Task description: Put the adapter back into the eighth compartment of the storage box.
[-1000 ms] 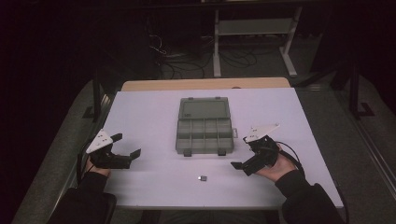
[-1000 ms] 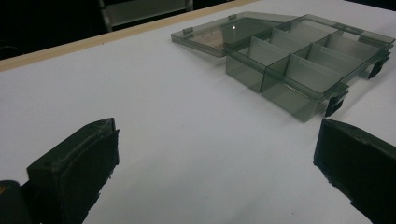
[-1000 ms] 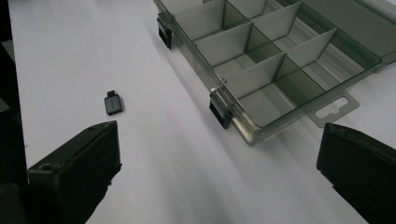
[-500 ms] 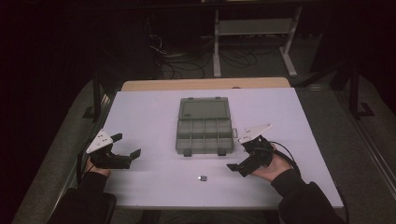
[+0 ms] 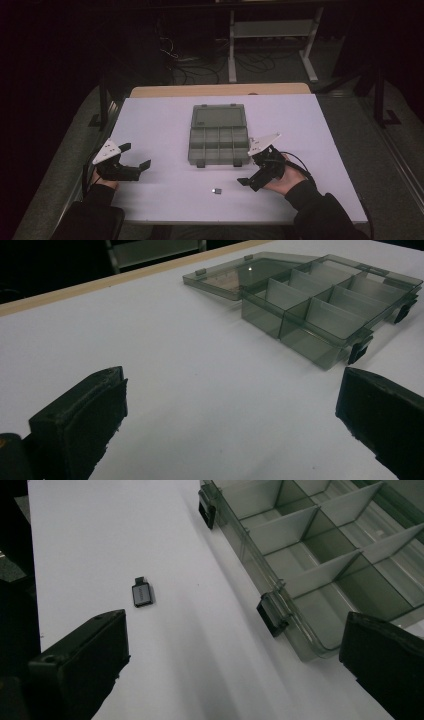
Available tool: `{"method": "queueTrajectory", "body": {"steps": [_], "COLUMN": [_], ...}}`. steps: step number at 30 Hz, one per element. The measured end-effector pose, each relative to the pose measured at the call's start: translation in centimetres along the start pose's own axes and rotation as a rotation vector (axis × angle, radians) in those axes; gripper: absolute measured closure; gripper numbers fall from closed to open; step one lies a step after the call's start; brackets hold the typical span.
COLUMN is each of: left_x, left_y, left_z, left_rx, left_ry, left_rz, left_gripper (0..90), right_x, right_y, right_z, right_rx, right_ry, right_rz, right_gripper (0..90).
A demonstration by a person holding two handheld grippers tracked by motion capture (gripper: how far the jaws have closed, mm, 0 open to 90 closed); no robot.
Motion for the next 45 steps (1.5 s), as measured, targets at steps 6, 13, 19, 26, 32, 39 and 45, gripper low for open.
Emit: {"method": "queueTrajectory", "body": {"steps": [6,13,19,26,32,39,45], "left_x": [0.0,0.0,0.0,0.0,0.0,0.0,0.0], "left_y": [0.0,0.0,0.0,0.0,0.0,0.0,0.0], "left_z": [0.0,0.0,0.0,0.0,0.0,0.0,0.0], "left_rx": [-0.001,-0.001,-0.002,-0.001,-0.002,-0.001,-0.001], "left_ry": [-0.002,-0.001,-0.002,-0.001,-0.001,-0.001,-0.002], "left_rz": [-0.001,-0.001,-0.002,-0.001,-0.001,-0.002,-0.003], "left_gripper": [0.0,0.0,0.0,0.0,0.0,0.0,0.0], "right_x": [-0.6,-1.1,-1.5,-1.8,-2.5,-3.2,-3.7], "right_y": [-0.3,-0.7,-1.0,-1.4,-1.6,-2.0,-2.3], "right_z": [0.4,0.9,1.2,1.6,1.8,2.1,2.4], "right_rx": [0.018,0.038,0.05,0.059,0.075,0.093,0.103], "right_ry": [-0.022,-0.043,-0.058,-0.065,-0.082,-0.107,-0.118], "right_rz": [0.013,0.019,0.027,0.033,0.044,0.051,0.059], "right_gripper": [0.0,0.0,0.0,0.0,0.0,0.0,0.0]}}
Point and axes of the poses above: each handheld gripper's, and its own axes: x roughly backward along the jaws, z roughly out of its top, y roughly to its right, the point moved 2 cm from there along -x, roughly forward along the jaws, and after that the axes turned 9 degrees about -y, right-handed, at the moved point
